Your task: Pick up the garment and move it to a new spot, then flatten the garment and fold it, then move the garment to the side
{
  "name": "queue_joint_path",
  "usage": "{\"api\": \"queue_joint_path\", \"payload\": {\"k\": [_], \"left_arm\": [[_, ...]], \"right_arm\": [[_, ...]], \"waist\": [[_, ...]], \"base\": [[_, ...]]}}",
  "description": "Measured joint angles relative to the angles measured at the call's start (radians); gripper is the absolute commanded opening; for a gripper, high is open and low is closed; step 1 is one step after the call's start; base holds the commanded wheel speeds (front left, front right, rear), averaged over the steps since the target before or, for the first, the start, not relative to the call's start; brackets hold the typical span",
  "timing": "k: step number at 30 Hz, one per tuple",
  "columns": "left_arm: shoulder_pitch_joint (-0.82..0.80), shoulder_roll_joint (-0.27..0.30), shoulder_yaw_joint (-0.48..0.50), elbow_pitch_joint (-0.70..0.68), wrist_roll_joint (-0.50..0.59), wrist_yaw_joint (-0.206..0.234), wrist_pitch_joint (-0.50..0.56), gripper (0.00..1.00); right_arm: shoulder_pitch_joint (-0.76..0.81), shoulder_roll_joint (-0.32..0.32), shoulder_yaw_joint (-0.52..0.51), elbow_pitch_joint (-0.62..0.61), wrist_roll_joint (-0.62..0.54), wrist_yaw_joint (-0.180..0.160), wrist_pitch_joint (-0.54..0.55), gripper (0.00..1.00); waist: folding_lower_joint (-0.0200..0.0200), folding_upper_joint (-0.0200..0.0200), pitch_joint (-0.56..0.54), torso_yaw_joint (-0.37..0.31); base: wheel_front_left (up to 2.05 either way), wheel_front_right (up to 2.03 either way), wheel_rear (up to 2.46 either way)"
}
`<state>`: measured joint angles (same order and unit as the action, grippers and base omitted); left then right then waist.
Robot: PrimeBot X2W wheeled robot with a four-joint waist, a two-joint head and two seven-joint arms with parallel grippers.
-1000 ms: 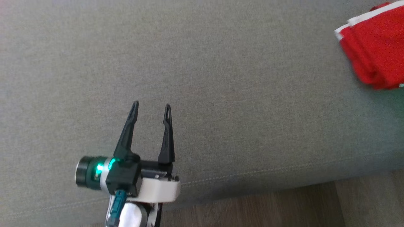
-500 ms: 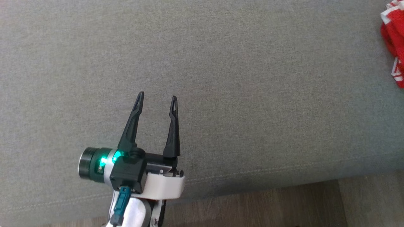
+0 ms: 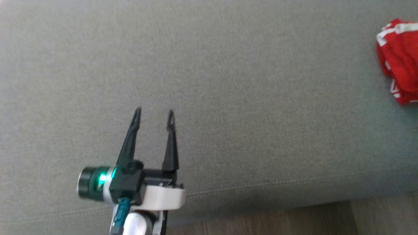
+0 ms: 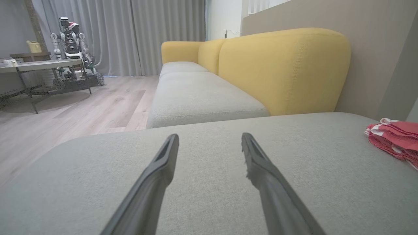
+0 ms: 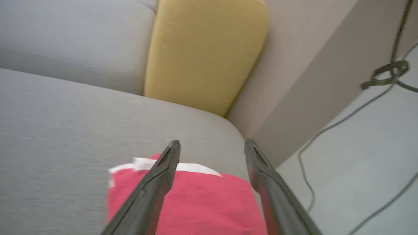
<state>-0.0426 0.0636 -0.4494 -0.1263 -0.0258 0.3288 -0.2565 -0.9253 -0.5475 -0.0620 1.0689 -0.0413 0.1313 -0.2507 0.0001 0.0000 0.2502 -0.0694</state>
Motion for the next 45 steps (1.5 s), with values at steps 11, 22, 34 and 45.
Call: {"api": "queue_joint_path", "payload": {"k": [11,22,34,45], "left_arm": [[0.148,0.002,0.072,0.096,-0.075,0.003,0.0,1.0],[0.209,-0.002,0.124,0.116,-0.113,-0.066,0.0,1.0],[0.253,-0.004,0.138,0.126,-0.071,-0.093,0.0,1.0],[0.271,-0.005,0.136,0.172,-0.073,-0.109,0.001,0.0]], "right_arm": [[0.628,0.416,-0.035,-0.695,0.07,0.0,-0.002,1.0],[0.991,0.467,0.038,-1.055,0.19,0.0,-0.002,1.0],[1.102,0.497,0.056,-1.088,0.142,0.0,-0.002,1.0],[1.104,0.5,0.059,-1.045,0.138,0.0,-0.001,0.0]], "waist": [[-0.0001,0.0,-0.174,0.009],[-0.0001,0.0,-0.267,0.032],[-0.0001,0.0,-0.291,0.043],[-0.0001,0.0,-0.293,0.043]], "base": [[0.0,0.0,0.0],[0.0,0.0,0.0],[0.0,0.0,0.0],[0.0,0.0,0.0]]}}
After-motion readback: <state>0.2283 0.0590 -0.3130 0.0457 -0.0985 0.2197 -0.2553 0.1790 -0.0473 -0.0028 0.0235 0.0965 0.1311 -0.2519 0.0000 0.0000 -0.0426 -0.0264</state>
